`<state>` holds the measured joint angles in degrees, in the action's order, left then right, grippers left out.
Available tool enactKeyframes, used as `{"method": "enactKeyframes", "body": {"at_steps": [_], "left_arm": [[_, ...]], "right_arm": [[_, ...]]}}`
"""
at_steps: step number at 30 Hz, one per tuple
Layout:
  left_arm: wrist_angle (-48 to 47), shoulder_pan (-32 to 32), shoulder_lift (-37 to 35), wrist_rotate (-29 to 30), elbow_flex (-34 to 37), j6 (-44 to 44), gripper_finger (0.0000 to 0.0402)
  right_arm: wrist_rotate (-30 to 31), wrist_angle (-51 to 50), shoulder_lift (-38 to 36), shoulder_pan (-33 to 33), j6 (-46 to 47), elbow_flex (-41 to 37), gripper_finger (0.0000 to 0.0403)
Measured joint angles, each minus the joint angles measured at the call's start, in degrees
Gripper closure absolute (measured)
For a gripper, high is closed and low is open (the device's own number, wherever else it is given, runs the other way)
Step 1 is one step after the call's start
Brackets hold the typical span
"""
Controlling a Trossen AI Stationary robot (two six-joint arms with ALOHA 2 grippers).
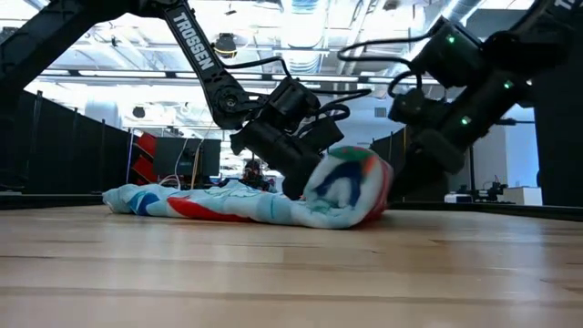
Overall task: Roll towel
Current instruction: Roll the multicolor dinosaur print towel
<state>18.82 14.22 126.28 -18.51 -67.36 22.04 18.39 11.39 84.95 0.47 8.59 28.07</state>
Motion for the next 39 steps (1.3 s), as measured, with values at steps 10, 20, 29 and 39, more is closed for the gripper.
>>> {"method": "enactKeyframes", "body": {"at_steps": [10,20,29,39], "left_arm": [[-3.4,0.1,-3.1,0.6,0.2,-0.9,0.0152],[-7.1,-0.1,-4.8,0.4,0.1,-2.1,0.0152],[-18.3,-2.1,-7.9,7.0,-2.3,0.1,0.0152],[-37.4,-2.4,-11.9,13.1,-6.7,3.4,0.0152]], "right_arm": [[0.0,1.8,-1.2,-0.2,-0.1,1.0,0.0147],[0.0,3.8,-1.0,-0.2,-1.0,1.1,0.0147],[0.0,9.0,2.4,-1.3,-5.9,2.6,0.0147],[0.0,9.7,9.0,-1.5,-9.9,8.1,0.0147]]}}
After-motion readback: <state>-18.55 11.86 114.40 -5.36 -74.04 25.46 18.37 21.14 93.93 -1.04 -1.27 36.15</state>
